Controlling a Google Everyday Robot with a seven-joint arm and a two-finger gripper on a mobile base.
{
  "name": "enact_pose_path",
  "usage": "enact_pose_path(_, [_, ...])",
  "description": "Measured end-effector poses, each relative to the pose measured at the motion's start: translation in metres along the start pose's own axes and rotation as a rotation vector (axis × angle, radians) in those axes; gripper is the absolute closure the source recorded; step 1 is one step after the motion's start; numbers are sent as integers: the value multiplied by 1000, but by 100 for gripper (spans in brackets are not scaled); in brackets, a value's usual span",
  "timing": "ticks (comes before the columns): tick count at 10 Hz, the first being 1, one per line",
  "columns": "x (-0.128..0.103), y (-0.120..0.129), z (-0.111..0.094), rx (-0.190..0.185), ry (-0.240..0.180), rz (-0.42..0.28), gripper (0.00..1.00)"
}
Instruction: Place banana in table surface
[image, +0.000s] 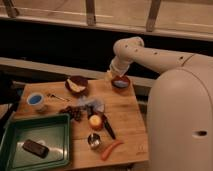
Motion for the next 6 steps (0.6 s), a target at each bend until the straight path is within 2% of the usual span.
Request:
enact_pose_path(2, [-25, 24, 9, -23, -7, -60, 37])
enact_pose_path(5, [-66, 71, 30, -102, 0, -147, 37])
enact_pose_path(6, [-73, 80, 33, -116, 1, -161, 37])
